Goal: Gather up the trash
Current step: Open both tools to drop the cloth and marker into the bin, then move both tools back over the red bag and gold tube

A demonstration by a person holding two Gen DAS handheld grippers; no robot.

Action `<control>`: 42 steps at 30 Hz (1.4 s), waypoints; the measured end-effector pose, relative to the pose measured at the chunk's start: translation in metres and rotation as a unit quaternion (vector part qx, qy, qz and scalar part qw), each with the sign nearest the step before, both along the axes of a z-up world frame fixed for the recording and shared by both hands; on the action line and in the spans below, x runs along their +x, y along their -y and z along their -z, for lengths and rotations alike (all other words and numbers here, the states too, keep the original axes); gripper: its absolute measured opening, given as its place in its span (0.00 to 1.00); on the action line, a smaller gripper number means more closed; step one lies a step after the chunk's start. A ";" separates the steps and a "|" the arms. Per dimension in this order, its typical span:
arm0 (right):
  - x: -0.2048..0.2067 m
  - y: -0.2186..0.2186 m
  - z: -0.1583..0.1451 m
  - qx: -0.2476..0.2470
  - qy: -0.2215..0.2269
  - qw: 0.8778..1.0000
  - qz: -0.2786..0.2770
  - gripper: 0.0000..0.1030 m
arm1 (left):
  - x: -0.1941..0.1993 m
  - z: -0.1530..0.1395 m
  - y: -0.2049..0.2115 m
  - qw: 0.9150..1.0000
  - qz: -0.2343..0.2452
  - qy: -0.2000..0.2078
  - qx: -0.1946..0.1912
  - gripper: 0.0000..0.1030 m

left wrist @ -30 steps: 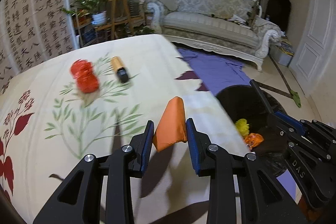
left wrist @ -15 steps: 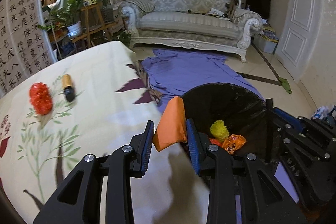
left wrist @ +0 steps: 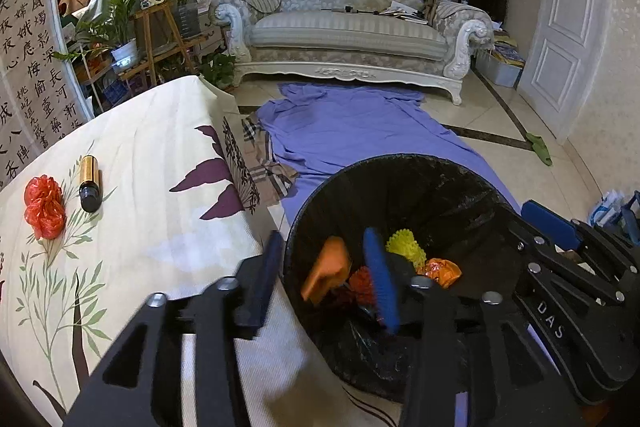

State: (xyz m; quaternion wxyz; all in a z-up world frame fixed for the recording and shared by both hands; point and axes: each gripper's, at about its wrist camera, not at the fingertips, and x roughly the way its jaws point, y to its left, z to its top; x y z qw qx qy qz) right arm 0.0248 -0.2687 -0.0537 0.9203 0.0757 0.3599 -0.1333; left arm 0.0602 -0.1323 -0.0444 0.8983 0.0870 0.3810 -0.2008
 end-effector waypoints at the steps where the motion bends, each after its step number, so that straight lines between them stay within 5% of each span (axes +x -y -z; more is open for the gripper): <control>1: 0.000 0.001 0.001 -0.001 -0.001 1.000 0.002 0.30 | 0.000 0.000 0.000 1.000 -0.001 0.001 -0.001 0.48; 12: 0.000 0.003 -0.003 -0.008 0.001 1.000 0.008 0.38 | 0.000 -0.006 -0.007 1.000 -0.021 0.009 -0.009 0.68; 24: 0.015 -0.046 -0.016 -0.007 0.006 0.999 -0.050 0.44 | 0.010 -0.015 -0.071 0.995 -0.101 0.016 -0.006 0.71; 42: 0.075 -0.188 -0.022 0.007 -0.029 0.973 -0.227 0.49 | 0.034 -0.003 -0.213 0.964 -0.266 -0.003 0.007 0.72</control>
